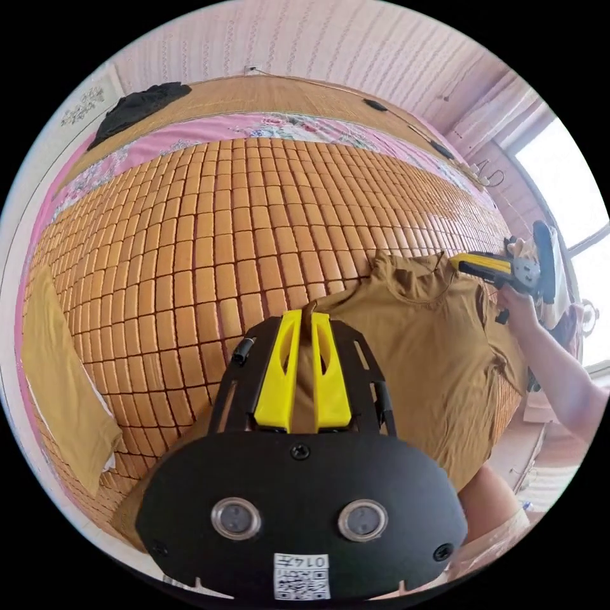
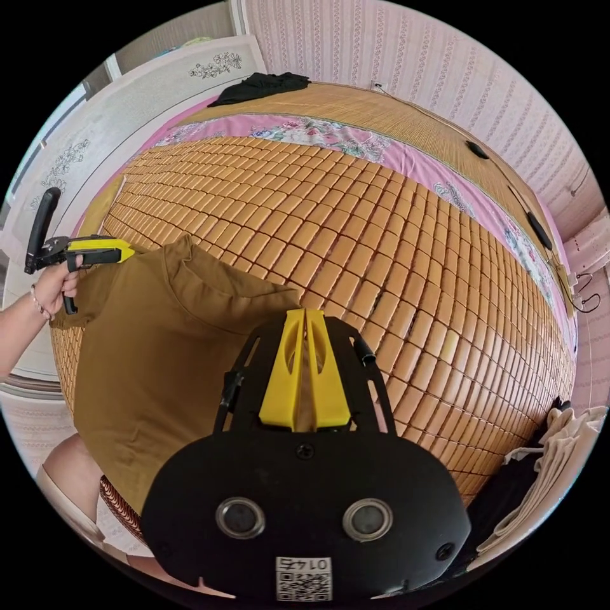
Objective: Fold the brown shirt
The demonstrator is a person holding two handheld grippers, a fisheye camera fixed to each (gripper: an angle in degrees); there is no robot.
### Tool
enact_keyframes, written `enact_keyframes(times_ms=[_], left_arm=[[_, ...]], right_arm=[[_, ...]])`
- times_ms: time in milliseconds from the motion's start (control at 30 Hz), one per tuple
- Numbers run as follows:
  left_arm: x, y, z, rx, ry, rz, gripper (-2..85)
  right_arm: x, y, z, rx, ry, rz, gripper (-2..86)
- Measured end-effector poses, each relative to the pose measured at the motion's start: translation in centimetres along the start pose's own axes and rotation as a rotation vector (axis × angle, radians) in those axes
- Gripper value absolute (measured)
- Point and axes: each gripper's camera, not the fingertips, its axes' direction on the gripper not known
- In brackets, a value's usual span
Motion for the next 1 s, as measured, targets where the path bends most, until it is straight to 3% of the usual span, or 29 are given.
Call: enact_keyframes(times_ms=[167,333,400,533,700,800,1000], left_arm=[[-1.3,0.4,1.3,0.058,0.129,-0.132,5.0],[0.5,1.8,-0.6,0.104,0.119,-0.042,5.6],[3.3,4.6,-2.0,0.096,0.07,0.114,5.2],[6.9,11.1,-2.1,-0.001,0.048,0.219,5.2],[9.0,19.4,0.3,-0.174,0.109,0.092,5.5],[9.8,22.6,0.7,-0.224,0.064,0.051,5.4],[10.2,26.3,2.0,-0.26,0.035,-0.002,5.1]], right_arm=[[0.9,1.6,-1.0,0.013,-0.012,0.049,-0.7],[-0.5,8.8,-9.9,0.32,0.228,0.061,-0.3],[-1.5,14.3,-11.8,0.198,0.238,0.03,-0.3],[-4.0,23.5,-12.3,-0.045,0.209,0.064,-0.2],[-9.4,30.6,-10.8,-0.226,0.022,0.113,-0.2],[-10.5,32.4,-9.0,-0.351,0.099,0.171,-0.2],[-11.2,34.2,-8.8,-0.328,0.111,0.212,-0.2]])
